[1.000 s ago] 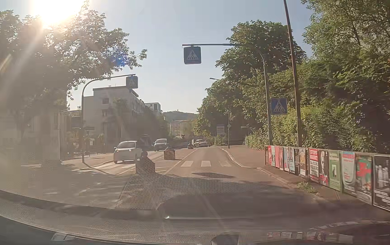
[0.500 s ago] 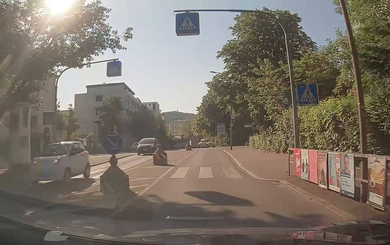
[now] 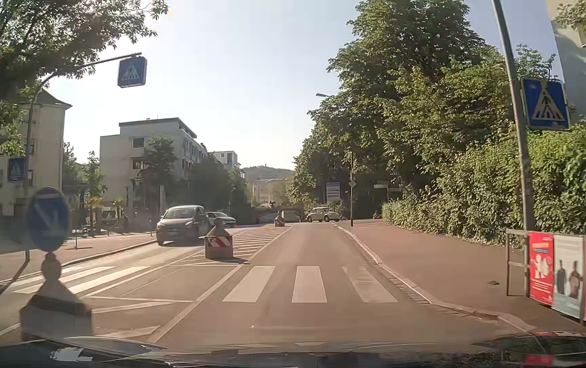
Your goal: Follow the waypoints while adhering to traffic rules and regulations
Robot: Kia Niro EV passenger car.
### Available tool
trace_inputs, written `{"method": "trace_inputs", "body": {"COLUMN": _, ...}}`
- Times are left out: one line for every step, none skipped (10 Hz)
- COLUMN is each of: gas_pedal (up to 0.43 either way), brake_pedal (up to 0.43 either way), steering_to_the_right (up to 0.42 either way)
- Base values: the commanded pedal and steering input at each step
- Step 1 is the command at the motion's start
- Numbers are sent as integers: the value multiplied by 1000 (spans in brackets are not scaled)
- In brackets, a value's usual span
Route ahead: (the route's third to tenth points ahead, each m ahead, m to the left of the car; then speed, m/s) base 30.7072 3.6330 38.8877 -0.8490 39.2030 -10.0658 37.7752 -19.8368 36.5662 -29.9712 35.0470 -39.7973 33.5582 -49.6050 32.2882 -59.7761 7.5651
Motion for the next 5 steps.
{"method": "trace_inputs", "body": {"gas_pedal": 0, "brake_pedal": 0, "steering_to_the_right": 1}}
{"method": "trace_inputs", "body": {"gas_pedal": 0, "brake_pedal": 0, "steering_to_the_right": 2}}
{"method": "trace_inputs", "body": {"gas_pedal": 0, "brake_pedal": 0, "steering_to_the_right": 2}}
{"method": "trace_inputs", "body": {"gas_pedal": 0, "brake_pedal": 0, "steering_to_the_right": 1}}
{"method": "trace_inputs", "body": {"gas_pedal": 0, "brake_pedal": 0, "steering_to_the_right": 1}}
